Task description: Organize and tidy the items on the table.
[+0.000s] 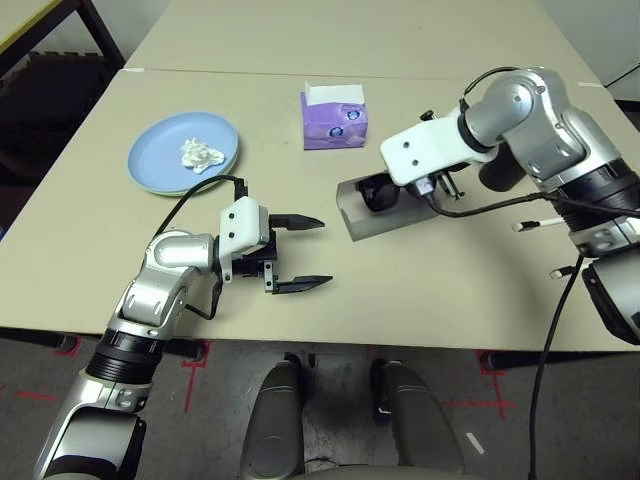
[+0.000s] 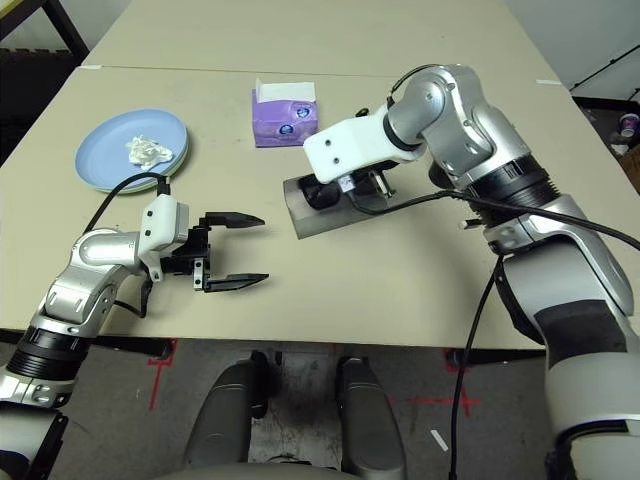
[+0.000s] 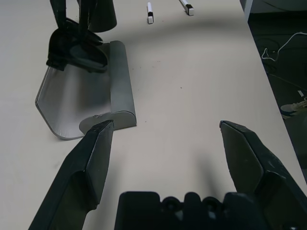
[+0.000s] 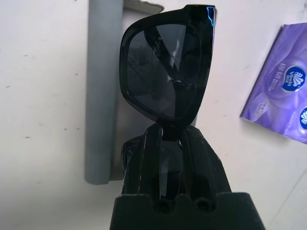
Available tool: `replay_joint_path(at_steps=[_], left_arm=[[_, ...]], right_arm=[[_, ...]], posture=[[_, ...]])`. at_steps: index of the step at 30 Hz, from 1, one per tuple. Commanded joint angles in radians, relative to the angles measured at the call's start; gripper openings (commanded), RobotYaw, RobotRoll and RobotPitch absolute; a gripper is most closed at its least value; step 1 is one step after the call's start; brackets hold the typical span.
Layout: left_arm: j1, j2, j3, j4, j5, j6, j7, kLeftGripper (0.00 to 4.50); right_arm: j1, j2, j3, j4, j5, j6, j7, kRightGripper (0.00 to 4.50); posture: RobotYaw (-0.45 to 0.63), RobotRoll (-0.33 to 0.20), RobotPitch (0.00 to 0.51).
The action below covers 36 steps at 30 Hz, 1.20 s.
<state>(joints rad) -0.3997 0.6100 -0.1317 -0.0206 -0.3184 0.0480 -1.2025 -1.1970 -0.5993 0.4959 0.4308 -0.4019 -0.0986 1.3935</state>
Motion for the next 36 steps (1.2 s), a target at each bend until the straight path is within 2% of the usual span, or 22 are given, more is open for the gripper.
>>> replay_joint_path(at_steps=[1, 20, 36], left_arm=[[0.009, 0.002, -0.008, -0.011, 0.003, 0.008, 0.000, 4.50], [0.009, -0.030, 0.058, -0.029, -0.047, 0.078, 0.094, 4.50], [0.001, -0.023, 0.058, -0.022, -0.044, 0.071, 0.093, 4.50]], right_arm=[[-0.009, 0.010, 0.005, -0.004, -0.025, -0.007, -0.035, 0.52], [0.073, 0.001, -0.005, -0.162, -0.030, 0.075, -0.044, 0.52], [0.109, -0.007, 0.007, -0.153, -0.087, 0.069, -0.104, 0.52]], posture=[[0.02, 0.000, 0.190], [0.01, 0.000, 0.190], [0.01, 0.000, 0.191]])
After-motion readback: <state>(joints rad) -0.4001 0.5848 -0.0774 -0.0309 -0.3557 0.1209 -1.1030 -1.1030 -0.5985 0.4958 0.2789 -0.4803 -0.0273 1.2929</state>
